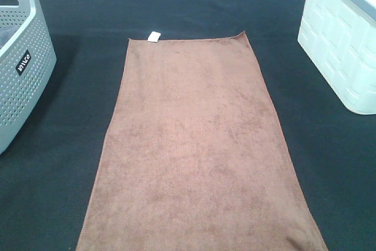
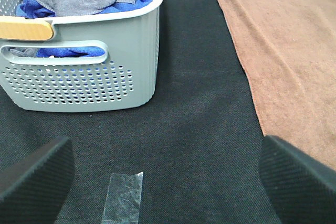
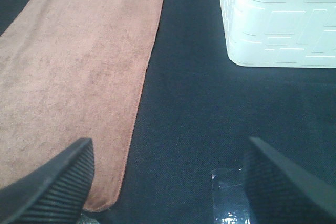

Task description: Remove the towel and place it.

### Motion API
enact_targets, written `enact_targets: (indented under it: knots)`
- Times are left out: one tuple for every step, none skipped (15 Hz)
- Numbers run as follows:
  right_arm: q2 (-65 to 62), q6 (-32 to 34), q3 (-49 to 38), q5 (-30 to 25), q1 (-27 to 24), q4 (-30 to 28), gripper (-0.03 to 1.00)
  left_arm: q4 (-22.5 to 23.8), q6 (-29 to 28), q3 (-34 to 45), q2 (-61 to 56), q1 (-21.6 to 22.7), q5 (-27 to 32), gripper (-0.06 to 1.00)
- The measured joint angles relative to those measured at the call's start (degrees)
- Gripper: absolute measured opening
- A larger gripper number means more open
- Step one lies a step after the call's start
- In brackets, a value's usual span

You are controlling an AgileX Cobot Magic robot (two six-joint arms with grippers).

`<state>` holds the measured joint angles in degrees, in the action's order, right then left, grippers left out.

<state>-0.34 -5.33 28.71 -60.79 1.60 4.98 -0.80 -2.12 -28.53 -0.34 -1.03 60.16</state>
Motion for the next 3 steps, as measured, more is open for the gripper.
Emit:
enact_targets:
  knots:
    - [0.0,0.0,0.0,0.0,0.0,0.0,0.71,0.0,-0.1,0.0,0.0,0.0,0.0,0.89]
    - [0.0,0.0,0.0,0.0,0.0,0.0,0.71,0.0,-0.1,0.0,0.0,0.0,0.0,0.89]
    - [0.0,0.0,0.0,0.0,0.0,0.0,0.71,0.0,-0.1,0.0,0.0,0.0,0.0,0.89]
